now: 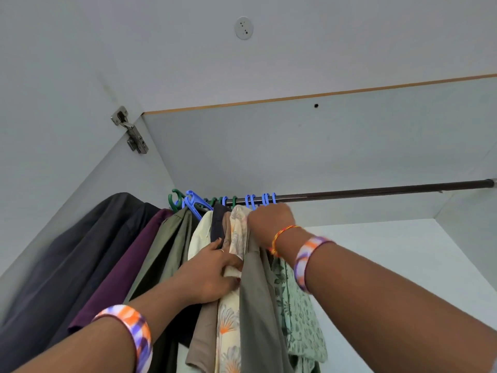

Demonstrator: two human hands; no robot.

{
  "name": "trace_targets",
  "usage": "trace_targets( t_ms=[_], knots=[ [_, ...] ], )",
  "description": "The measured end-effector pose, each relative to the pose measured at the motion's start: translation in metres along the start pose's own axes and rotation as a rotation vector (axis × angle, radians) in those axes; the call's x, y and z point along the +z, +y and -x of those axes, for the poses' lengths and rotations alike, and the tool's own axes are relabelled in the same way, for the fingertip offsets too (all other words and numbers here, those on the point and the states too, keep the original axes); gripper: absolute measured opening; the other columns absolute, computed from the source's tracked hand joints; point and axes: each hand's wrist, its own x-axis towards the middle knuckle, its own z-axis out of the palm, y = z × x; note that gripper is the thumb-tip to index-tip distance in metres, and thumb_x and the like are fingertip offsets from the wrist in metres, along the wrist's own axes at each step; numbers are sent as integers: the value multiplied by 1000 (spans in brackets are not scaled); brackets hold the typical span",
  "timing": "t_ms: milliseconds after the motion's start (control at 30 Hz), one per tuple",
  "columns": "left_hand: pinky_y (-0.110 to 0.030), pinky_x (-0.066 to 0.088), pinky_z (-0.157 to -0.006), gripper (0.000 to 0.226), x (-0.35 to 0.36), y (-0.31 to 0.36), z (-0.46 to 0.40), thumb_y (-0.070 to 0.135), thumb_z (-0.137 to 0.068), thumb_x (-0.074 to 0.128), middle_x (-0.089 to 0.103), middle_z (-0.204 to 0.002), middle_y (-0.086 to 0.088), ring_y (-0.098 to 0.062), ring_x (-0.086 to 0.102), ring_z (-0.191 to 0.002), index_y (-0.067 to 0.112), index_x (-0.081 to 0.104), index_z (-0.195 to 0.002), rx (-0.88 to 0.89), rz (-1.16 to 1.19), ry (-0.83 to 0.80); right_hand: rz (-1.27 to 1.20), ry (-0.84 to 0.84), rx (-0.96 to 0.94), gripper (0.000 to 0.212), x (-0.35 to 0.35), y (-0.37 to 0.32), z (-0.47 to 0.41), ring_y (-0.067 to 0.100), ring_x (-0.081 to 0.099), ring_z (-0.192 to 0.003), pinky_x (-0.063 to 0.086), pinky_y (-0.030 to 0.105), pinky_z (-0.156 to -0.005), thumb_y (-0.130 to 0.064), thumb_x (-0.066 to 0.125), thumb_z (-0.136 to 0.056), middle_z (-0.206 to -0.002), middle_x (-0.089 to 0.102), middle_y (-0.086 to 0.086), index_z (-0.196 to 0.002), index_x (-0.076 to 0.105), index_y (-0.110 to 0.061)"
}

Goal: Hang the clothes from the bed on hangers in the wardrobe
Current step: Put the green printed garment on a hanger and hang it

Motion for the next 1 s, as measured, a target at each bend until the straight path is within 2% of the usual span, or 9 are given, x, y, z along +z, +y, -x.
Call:
trace_targets(
  t_ms=[100, 167, 267, 400, 567, 700, 800, 867, 1000],
  knots=[
    [-21, 41, -90, 15, -6, 3, 8, 25, -79, 57, 70, -87, 19, 4, 58, -90, 27, 71, -82, -39, 257, 230, 55, 265, -207, 26, -16, -28, 26, 31, 60, -104, 38, 30, -74, -5, 43, -92, -114, 61, 7, -113, 56, -9],
    [-29, 46, -68, 18, -10, 1, 14, 19, -76, 58, 70, -73, -1, -12, 59, -66, 7, 70, -71, -148, 329, 393, -23, 364, -295, 24, -24, -43, 41, 29, 59, -105, 29, 33, -69, -8, 40, -94, -114, 61, 7, -112, 55, -10],
    [-38, 44, -60, 26, -21, 3, 32, 16, -68, 57, 65, -70, -22, -18, 52, -60, -9, 61, -68, -243, 300, 413, -160, 417, -316, 23, -26, -59, 60, 31, 60, -102, 27, 33, -62, -9, 38, -94, -110, 61, 8, -111, 54, -11],
    [-42, 48, -74, 16, -43, 8, 82, 15, -80, 63, 70, -77, -12, -24, 65, -77, 0, 69, -79, -259, 71, 277, -521, 400, -267, 20, -30, -79, 95, 33, 59, -96, 24, 33, -60, -18, 40, -96, -105, 61, 9, -106, 57, -14],
    [-19, 45, -58, 14, -81, 30, 172, 39, -70, 53, 63, -62, 17, -4, 60, -62, 31, 65, -68, -298, -156, -39, -897, 359, -287, 20, -28, -126, 144, 33, 58, -95, 30, 32, -63, -28, 41, -94, -97, 62, 8, -95, 59, -20],
    [-21, 48, -60, 22, -117, 49, 248, 32, -79, 61, 67, -64, 4, -9, 63, -61, 15, 71, -70, -485, -212, -177, -1183, 252, -327, 20, -37, -189, 192, 32, 59, -92, 31, 31, -63, -28, 42, -93, -93, 63, 4, -93, 61, -23],
    [-18, 50, -63, 21, -141, 62, 309, 11, -83, 62, 67, -63, 7, -5, 67, -61, 21, 68, -66, -691, -247, -333, -1366, 123, -398, 22, -59, -242, 229, 30, 59, -90, 36, 32, -64, -27, 43, -94, -94, 64, 4, -96, 63, -21],
    [-19, 50, -65, 22, -162, 71, 348, 10, -83, 62, 67, -63, 10, -1, 65, -61, 23, 68, -67, -854, -278, -423, -1463, 40, -485, 23, -81, -277, 255, 29, 61, -91, 43, 33, -69, -27, 43, -94, -97, 66, 4, -99, 65, -20],
    [-14, 43, -66, 22, -212, 106, 433, 14, -84, 61, 59, -56, 26, -1, 63, -63, 32, 66, -72, -1131, -345, -555, -1550, -42, -664, 24, -137, -336, 314, 31, 59, -98, 36, 31, -68, -28, 43, -94, -104, 64, 5, -103, 64, -23]
  ],
)
